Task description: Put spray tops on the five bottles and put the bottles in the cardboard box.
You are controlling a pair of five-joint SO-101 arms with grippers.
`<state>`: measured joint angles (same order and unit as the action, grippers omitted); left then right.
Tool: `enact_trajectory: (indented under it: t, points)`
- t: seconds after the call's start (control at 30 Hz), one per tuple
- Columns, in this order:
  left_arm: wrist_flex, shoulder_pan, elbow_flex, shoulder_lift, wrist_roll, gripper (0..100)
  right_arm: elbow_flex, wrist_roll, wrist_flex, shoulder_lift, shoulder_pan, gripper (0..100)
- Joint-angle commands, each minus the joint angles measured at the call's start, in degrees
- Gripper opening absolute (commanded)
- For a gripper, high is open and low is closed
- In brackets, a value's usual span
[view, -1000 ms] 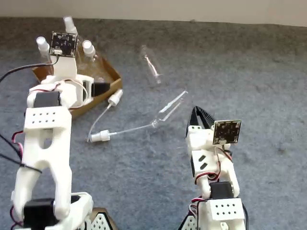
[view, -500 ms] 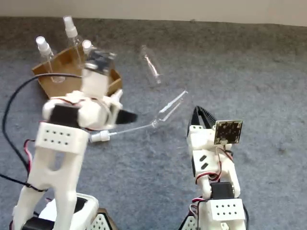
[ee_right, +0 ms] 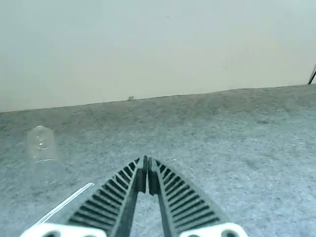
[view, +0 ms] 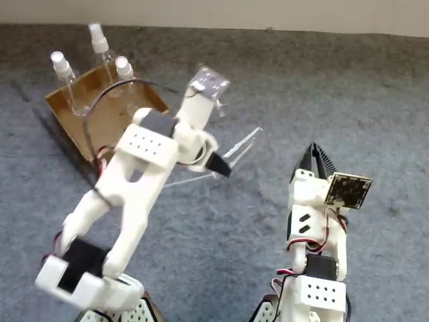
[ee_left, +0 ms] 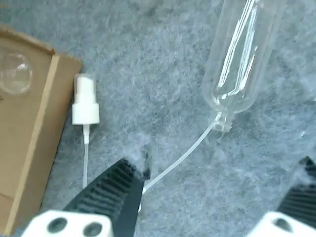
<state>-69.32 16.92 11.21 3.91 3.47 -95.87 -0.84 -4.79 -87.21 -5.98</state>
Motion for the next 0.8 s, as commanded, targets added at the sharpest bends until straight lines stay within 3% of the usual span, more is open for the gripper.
enact_trajectory:
  t: [0.0, 0.23, 0.6, 0.77]
  points:
    - [1.14, 4.62, -12.44, -7.43, 0.62, 39, -9.98, 0.44, -0.66, 0.13, -1.01, 0.5]
    - [0.97, 5.67, -32.04, -27.65, 0.62, 39, -9.98, 0.44, -3.30, 0.31, -1.10, 0.5]
    - [-7.56, 5.49, -65.89, -55.69, 0.79, 39, -9.98, 0.53, -5.76, 0.13, -1.10, 0.5]
    - [-13.10, 6.20, -77.05, -65.89, 8.62, 38, -9.98, 0.62, -5.93, 0.13, -1.10, 0.5]
